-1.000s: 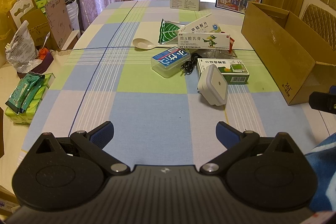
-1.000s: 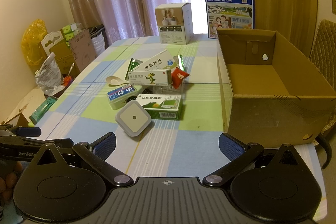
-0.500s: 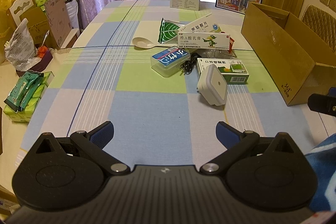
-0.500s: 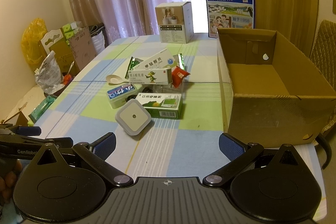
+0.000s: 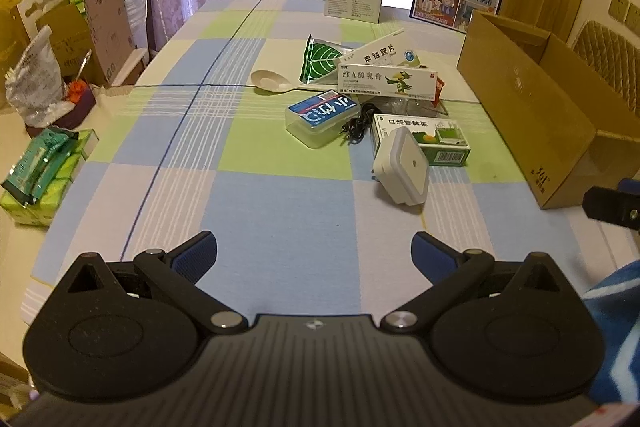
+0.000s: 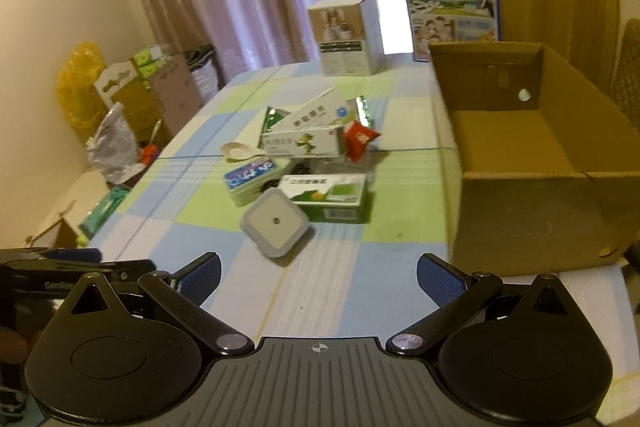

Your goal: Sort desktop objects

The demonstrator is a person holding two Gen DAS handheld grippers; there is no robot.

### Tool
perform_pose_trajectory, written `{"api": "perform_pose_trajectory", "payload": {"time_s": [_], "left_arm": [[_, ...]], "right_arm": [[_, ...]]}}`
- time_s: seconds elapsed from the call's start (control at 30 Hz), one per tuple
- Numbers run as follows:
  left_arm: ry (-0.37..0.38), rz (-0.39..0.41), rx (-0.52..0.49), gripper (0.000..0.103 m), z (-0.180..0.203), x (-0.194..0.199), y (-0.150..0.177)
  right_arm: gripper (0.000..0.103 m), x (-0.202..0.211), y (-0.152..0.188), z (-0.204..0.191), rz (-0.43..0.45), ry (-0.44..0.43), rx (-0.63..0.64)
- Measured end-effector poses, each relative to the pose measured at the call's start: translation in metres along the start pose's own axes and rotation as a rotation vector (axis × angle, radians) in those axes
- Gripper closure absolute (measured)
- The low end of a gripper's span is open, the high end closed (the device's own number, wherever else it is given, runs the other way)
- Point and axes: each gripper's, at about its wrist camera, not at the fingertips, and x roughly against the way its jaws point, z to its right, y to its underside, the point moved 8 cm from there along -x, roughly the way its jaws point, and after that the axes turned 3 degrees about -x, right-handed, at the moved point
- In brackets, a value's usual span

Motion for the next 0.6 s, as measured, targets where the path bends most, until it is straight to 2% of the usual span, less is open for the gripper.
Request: {"api": "perform_pose_trajectory", "payload": {"time_s": [0.1, 0.23, 0.4, 0.5, 0.53, 0.6], "left_arm": [[0.033, -0.007, 0.041, 0.001, -0.004, 0.000, -0.002], [0.071, -0.003, 0.058, 0.001, -0.009, 0.001, -0.009], [0.089, 0.036, -0.009, 0.001, -0.025, -0.002, -0.031], [0.093, 0.053, -0.091, 0.001, -0.032, -0.010, -0.046], [0.094, 0.061, -0.117, 0.001, -0.035, -0.013, -0.051], [0.107, 0.070, -0.149, 0.001, -0.040, -0.019, -0.059]], "right_arm": [[0.002, 0.001, -0.002, -0.004, -0.007, -0.014, 0.026], [0.002, 0.004, -0.014, -0.019, 0.043, -0.041, 0.107], [0.002, -0.019, -0.032, -0.041, -0.003, -0.115, 0.252], [0.002, -0.040, -0.040, -0.042, -0.024, -0.095, 0.342], [0.002, -0.049, -0.041, -0.040, -0.047, -0.096, 0.352], [0.002, -0.066, -0.044, -0.036, -0.092, -0.150, 0.332]]}}
